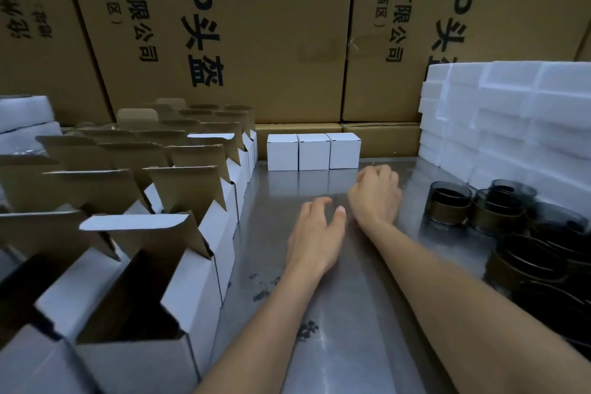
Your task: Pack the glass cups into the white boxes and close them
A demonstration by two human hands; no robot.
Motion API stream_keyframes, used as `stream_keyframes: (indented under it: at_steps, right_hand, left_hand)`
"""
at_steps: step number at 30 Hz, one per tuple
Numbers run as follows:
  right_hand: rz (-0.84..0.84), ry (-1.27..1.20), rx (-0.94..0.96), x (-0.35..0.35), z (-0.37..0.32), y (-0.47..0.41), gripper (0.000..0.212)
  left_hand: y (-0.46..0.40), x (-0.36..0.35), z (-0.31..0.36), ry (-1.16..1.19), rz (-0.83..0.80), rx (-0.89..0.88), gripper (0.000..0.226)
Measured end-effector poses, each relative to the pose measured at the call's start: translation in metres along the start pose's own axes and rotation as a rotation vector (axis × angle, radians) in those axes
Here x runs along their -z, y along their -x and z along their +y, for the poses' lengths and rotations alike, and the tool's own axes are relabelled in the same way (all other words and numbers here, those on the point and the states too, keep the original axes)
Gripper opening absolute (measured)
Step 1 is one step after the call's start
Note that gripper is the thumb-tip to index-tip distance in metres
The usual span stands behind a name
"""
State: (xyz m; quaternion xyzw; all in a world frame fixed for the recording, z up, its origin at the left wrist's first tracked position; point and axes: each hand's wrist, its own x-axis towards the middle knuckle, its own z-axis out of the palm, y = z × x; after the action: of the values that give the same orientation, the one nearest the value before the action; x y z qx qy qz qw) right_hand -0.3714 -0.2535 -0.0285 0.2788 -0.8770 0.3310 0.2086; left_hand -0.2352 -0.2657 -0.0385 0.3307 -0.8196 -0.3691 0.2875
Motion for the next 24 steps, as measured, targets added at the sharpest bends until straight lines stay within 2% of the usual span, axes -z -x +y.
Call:
stream_keyframes:
  at_steps: [2, 4, 8, 12, 17, 24]
  right_hand:
    - [0.087, 0.150, 0.092, 0.016, 0.013, 0.012, 0.030]
    - [0.086, 0.260, 0.050, 0.031, 0.026, 0.018, 0.037]
    - [-0.064, 0.481, -0.134, 0.053, 0.040, 0.021, 0.044]
    - [-0.125, 0.552, -0.148, 0.066, 0.040, 0.021, 0.039]
    - [-0.136, 0.433, 0.038, 0.073, 0.019, 0.046, 0.039]
    - [-0.052, 0.079, 0.444, 0.099, -0.001, 0.137, 0.032]
  left_hand:
    - [0.005, 0.005, 0.001, 0.083, 0.024, -0.005, 0.033]
    - [0.014, 0.010, 0.003, 0.125, 0.042, -0.009, 0.027]
    - [0.034, 0.011, 0.006, 0.036, -0.006, -0.043, 0.021]
    - [0.052, 0.014, 0.005, -0.003, -0.001, -0.071, 0.022]
    - [0.071, 0.019, 0.010, -0.023, -0.015, -0.076, 0.030]
    - [0.124, 0.031, 0.005, -0.023, 0.135, -0.010, 0.041]
